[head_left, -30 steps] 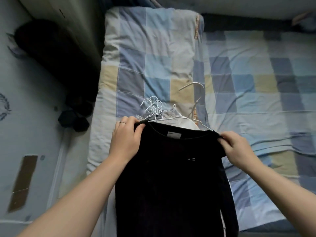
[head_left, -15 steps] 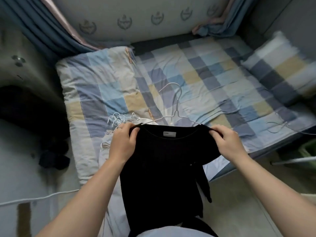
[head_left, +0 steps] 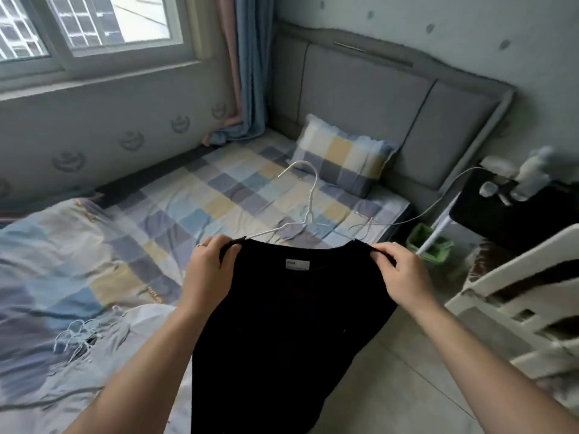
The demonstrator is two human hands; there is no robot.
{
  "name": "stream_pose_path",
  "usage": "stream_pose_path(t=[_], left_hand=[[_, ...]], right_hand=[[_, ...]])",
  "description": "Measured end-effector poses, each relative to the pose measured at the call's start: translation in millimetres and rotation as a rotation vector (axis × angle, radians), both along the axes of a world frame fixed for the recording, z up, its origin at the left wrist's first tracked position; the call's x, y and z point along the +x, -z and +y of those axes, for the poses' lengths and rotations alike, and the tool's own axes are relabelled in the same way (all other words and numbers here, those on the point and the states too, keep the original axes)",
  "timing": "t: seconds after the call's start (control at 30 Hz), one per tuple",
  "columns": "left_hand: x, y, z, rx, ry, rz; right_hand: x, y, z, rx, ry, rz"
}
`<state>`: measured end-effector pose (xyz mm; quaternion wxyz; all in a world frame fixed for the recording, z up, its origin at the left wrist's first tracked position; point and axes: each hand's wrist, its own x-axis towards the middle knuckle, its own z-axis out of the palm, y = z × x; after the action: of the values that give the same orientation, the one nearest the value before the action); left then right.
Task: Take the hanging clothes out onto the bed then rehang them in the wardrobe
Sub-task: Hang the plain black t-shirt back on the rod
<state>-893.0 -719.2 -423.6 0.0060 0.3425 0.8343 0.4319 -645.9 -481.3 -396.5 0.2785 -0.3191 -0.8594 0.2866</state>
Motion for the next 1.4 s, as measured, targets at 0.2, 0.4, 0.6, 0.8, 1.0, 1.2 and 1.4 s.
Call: stream_pose_path(t=[0.2,0.4,0.6,0.8,1.0,1.2,1.4], left_hand=[[95,-34,150,0.064,0.163,0.092],[186,-59,284,0.126,0.415,0.112],[283,-86,420,0.179,0.641,0.133],[377,-122,564,0.304,0.908,0.15],[481,-178,685,0.432,1.209,0.163],[602,-242,766,0.579,1.497,0.126],[733,-321,793,0.754,1.674,0.069]], right_hand=[[140,-32,92,0.059,0.206,0.056],[268,-57,153,0.153,0.45,0.047],[379,-86,203,0.232,0.693,0.026],[467,-128,248,0.355,0.957,0.027],[539,-191,274,0.491,1.223,-0.047],[596,-266,265,0.658,1.474,-0.23],[645,-342,234,0.735,1.717,-0.523]])
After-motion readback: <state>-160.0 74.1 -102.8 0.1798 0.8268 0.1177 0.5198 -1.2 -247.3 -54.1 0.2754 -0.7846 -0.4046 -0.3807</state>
